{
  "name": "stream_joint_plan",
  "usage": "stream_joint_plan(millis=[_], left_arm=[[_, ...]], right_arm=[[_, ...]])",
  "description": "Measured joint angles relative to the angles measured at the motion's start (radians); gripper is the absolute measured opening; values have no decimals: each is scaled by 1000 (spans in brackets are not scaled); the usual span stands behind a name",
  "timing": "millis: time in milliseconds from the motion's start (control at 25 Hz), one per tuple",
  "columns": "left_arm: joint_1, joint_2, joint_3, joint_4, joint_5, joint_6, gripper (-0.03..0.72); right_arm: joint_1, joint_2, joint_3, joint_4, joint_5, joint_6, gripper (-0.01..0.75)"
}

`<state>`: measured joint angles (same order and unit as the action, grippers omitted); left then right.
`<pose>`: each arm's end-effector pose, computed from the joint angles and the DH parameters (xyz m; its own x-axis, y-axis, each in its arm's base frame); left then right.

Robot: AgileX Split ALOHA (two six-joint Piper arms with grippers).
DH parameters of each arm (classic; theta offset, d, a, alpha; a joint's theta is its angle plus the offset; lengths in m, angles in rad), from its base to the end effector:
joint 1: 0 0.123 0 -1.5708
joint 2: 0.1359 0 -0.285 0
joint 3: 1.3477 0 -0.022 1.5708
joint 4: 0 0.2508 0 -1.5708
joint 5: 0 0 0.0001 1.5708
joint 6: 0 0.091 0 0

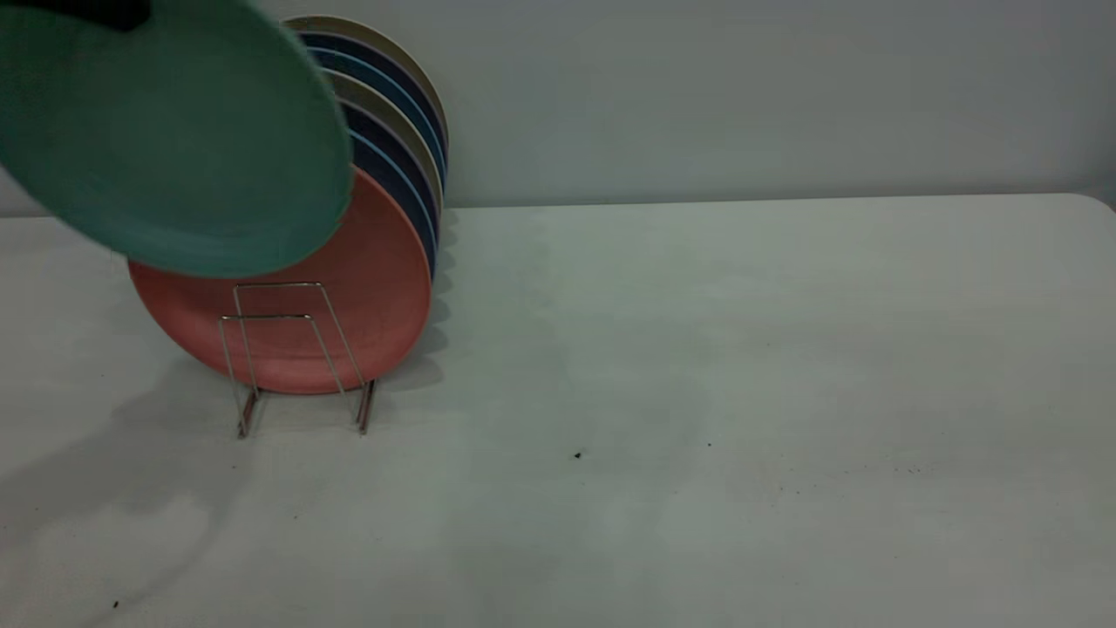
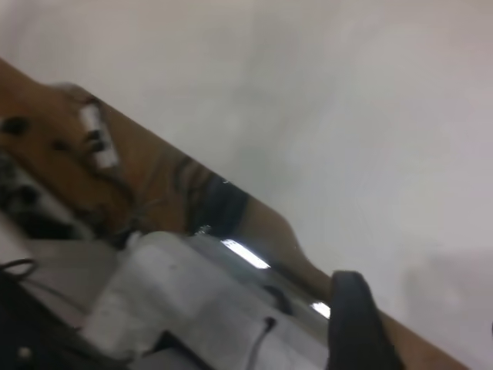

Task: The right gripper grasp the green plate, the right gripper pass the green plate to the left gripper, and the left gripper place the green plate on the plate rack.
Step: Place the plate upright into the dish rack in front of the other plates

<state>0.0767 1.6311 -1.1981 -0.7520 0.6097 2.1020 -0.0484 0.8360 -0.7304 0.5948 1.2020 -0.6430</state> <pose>0.3579 -0.0083 0.2771 0.1056 0.9242 -0.3671 0.7459 0.1705 0.6439 0.1241 0.0416 0.3049 -0.7723 -0.2980 -0.5611 -0.5157 0.8099 0.2797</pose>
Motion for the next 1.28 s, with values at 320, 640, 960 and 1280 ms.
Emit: stream_joint_plan(millis=[320,640,960,1280], left_arm=[[-10,11,-5,13,-25,0,104],[-42,60,-5,17,-39,0,104],[-50,70,-5,54,-55,0,104],[-54,79,-5,60,-57,0,104]], right_arm=[[0,-318,113,-190,-25,156,438],[0,-482,162,-284,-20,244,438],[0,-568,237,-299,-35,248,438],[0,-570,239,-308,-40,248,438]])
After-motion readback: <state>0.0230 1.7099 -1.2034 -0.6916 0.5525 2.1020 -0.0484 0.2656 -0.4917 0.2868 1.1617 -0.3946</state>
